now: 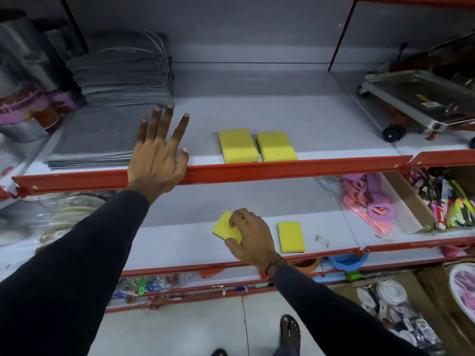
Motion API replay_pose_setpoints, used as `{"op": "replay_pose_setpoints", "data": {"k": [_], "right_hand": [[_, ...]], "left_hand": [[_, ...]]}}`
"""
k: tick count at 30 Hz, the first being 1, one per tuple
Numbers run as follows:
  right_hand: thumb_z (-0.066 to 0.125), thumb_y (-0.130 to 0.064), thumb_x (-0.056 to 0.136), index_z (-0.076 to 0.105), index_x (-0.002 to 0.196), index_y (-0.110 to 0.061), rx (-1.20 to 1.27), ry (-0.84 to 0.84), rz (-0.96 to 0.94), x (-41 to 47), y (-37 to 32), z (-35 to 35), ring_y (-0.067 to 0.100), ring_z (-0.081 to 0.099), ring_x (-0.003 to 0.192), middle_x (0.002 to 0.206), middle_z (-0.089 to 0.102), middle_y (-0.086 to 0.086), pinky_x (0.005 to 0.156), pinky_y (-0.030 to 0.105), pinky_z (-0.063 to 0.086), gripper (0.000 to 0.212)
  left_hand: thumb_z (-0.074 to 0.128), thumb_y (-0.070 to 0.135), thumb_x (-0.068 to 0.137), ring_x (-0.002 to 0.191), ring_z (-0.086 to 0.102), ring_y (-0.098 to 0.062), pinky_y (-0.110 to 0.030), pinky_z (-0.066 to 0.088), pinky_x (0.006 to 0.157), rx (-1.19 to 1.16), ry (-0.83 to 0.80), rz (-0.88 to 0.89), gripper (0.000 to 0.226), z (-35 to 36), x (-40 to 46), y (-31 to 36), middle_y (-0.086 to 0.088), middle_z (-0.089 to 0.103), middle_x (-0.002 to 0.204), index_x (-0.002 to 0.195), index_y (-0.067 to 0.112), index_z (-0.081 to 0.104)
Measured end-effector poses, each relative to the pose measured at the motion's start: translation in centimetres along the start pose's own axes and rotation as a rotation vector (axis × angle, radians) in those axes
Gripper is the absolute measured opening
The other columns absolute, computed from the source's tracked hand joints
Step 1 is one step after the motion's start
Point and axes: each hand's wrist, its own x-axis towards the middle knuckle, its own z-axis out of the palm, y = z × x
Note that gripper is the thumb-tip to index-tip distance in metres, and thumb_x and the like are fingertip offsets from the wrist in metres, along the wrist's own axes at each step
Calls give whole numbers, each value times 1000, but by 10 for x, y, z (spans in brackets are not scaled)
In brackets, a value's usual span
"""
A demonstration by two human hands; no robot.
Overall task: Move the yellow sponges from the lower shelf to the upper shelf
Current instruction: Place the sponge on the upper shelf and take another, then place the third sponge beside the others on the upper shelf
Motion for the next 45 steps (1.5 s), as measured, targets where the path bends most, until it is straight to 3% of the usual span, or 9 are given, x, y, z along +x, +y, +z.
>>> {"op": "replay_pose_setpoints", "data": {"k": [5, 10, 14, 17, 23, 26, 31, 33, 45], "right_hand": [[61, -23, 62, 66, 94, -3, 155, 439, -228, 15, -30, -96, 33, 66, 97, 110, 69, 16, 80, 36, 53, 38], [65, -23, 75, 66, 104, -10, 40, 759, 55, 71, 6, -187, 27, 58, 104, 116, 60, 15, 81, 33, 47, 32], [66, -40, 82, 65, 113, -18, -143, 479, 394, 97, 56, -204, 41, 61, 103, 116, 57, 19, 83, 43, 53, 38], [69, -44, 85, 68, 112, -16, -173, 347, 433, 94, 65, -194, 41, 63, 102, 114, 63, 18, 85, 44, 54, 39], [69, -23, 82, 66, 87, -12, -121, 1024, 275, 40, 64, -156, 26, 58, 85, 88, 68, 6, 76, 42, 42, 12], [67, -30, 82, 66, 87, -13, -139, 853, 369, 3, 82, -97, 31, 61, 86, 87, 68, 5, 77, 43, 42, 18], [65, -55, 83, 45, 138, -27, -264, -137, 799, -36, 116, -6, 38, 57, 116, 131, 55, 12, 97, 48, 43, 65], [67, -50, 84, 36, 145, -29, -312, -304, 825, -41, 119, 11, 37, 55, 119, 140, 46, 12, 102, 49, 43, 71], [53, -39, 75, 65, 111, -17, -31, 78, 231, -37, 49, -59, 32, 59, 93, 116, 61, 9, 79, 42, 46, 44]], "left_hand": [[22, 44, 98, 162, -8, -32, -57, 3, 131, -3, 10, -1, 76, -1, -3, 2, -11, -10, 177, 168, 27, -5], [24, 43, 99, 162, -10, -31, -57, 2, 131, 0, 19, 18, 77, -3, -5, 2, -10, -11, 177, 168, 27, -6], [26, 42, 100, 162, -13, -30, -58, 3, 130, 0, 31, 31, 77, 0, -7, 1, -10, -13, 177, 168, 27, -7], [25, 43, 100, 162, -14, -29, -57, 2, 131, 2, 33, 35, 76, 1, -7, 0, -9, -15, 176, 168, 27, -8], [21, 43, 101, 162, -13, -28, -58, 3, 130, 4, 36, 22, 75, 5, -9, 0, -9, -13, 177, 168, 26, -8], [20, 43, 100, 162, -12, -28, -57, 3, 131, -6, 36, 16, 75, 5, -7, 0, -8, -13, 177, 168, 26, -8], [19, 45, 98, 162, -8, -30, -55, 2, 131, -15, 10, -12, 76, 5, -5, -1, -9, -11, 177, 168, 28, -6], [21, 45, 98, 162, -8, -30, -55, 2, 131, -20, 6, -17, 76, 4, -3, 0, -9, -11, 176, 168, 29, -6], [23, 45, 98, 162, -7, -31, -53, -1, 131, -25, -8, -28, 77, 0, -2, 2, -8, -10, 177, 168, 31, -6]]}}
